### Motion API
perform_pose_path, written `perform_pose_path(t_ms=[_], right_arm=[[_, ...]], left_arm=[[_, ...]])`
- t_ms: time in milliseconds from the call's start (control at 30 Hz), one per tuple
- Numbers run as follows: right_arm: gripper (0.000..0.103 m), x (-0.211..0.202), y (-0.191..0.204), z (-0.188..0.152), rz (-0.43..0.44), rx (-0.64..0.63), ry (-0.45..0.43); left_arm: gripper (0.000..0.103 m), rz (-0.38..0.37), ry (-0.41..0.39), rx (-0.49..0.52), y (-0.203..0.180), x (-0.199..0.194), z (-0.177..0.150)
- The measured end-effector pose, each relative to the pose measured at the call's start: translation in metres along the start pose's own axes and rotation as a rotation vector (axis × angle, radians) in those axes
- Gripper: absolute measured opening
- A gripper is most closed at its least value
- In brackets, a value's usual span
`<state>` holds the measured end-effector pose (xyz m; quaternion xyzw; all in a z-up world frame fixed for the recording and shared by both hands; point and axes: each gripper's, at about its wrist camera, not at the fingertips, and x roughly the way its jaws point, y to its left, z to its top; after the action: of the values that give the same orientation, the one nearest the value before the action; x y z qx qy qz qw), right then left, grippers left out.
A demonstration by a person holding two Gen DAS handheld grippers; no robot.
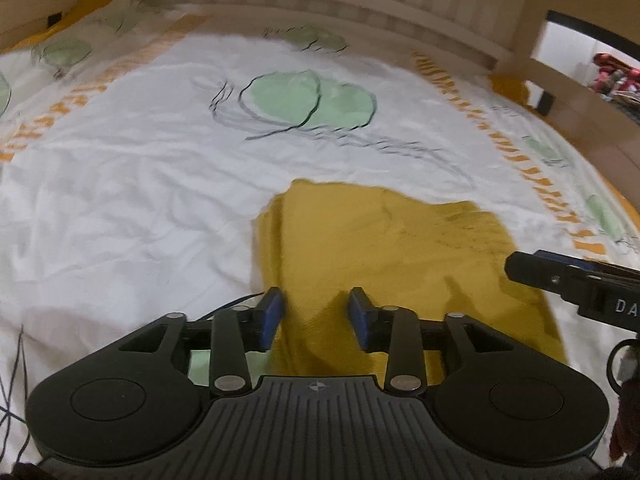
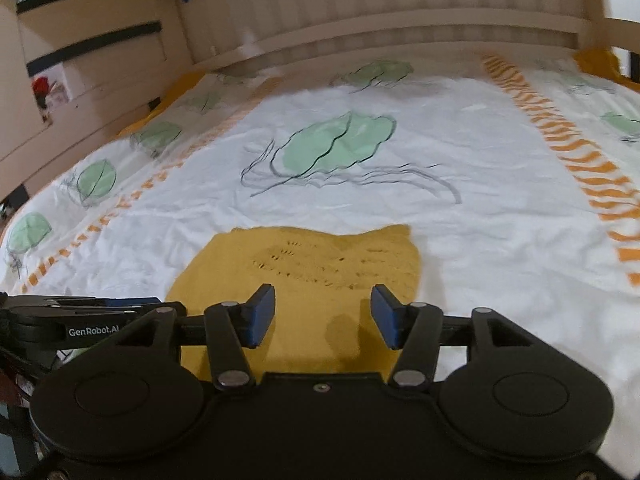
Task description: Fold small clothes
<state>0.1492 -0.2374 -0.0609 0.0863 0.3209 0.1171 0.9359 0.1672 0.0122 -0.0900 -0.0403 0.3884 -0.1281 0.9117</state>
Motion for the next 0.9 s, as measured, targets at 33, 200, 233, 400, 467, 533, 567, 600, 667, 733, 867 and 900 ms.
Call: perform_pose_path(t_ms=[33, 200, 233, 400, 467, 533, 567, 600, 667, 733, 867, 900], right_arm=[[0.06, 0.007, 0.0, 0.0, -0.005, -0.008, 0.016], [0.06, 0.041, -0.01, -0.003, -0.046, -0.011, 0.092], [0.06, 0.042, -0.01, -0.002, -0.049, -0.014, 0.09], [0.061, 0.037, -0.013, 0.002, -0.049, 0.007, 0.083], [0.07, 0.03, -0.013, 0.004, -0.061, 0.016, 0.063], [0.08, 0.017, -0.013, 0.005, -0.081, 0.035, 0.04], [0.081, 0.008, -0.013, 0.004, -0.081, 0.046, 0.022], [0.085, 0.002, -0.014, 0.005, -0.082, 0.057, 0.01], [0.095, -0.014, -0.012, 0.001, -0.103, 0.078, -0.006], [0.102, -0.029, -0.01, -0.003, -0.109, 0.091, -0.017], [0.103, -0.058, -0.002, -0.014, -0.139, 0.114, -0.029], [0.103, -0.064, 0.0, -0.015, -0.146, 0.118, -0.032]], left_arm=[[0.043, 0.001, 0.012, -0.01, 0.002, 0.004, 0.0], [0.059, -0.002, 0.034, -0.021, 0.01, 0.015, -0.004], [0.059, -0.001, 0.036, -0.02, 0.01, 0.015, -0.003], [0.064, 0.0, 0.045, -0.016, 0.01, 0.013, 0.0], [0.064, 0.013, 0.045, -0.002, 0.007, 0.009, 0.003], [0.064, 0.033, 0.04, 0.02, 0.002, 0.001, 0.003], [0.064, 0.043, 0.036, 0.035, 0.0, -0.003, 0.004], [0.064, 0.052, 0.031, 0.052, -0.004, -0.01, 0.003], [0.064, 0.062, 0.022, 0.078, -0.01, -0.02, 0.001], [0.064, 0.079, 0.02, 0.102, -0.017, -0.031, -0.001], [0.064, 0.093, 0.007, 0.13, -0.029, -0.056, -0.011], [0.064, 0.099, 0.008, 0.136, -0.033, -0.063, -0.015]])
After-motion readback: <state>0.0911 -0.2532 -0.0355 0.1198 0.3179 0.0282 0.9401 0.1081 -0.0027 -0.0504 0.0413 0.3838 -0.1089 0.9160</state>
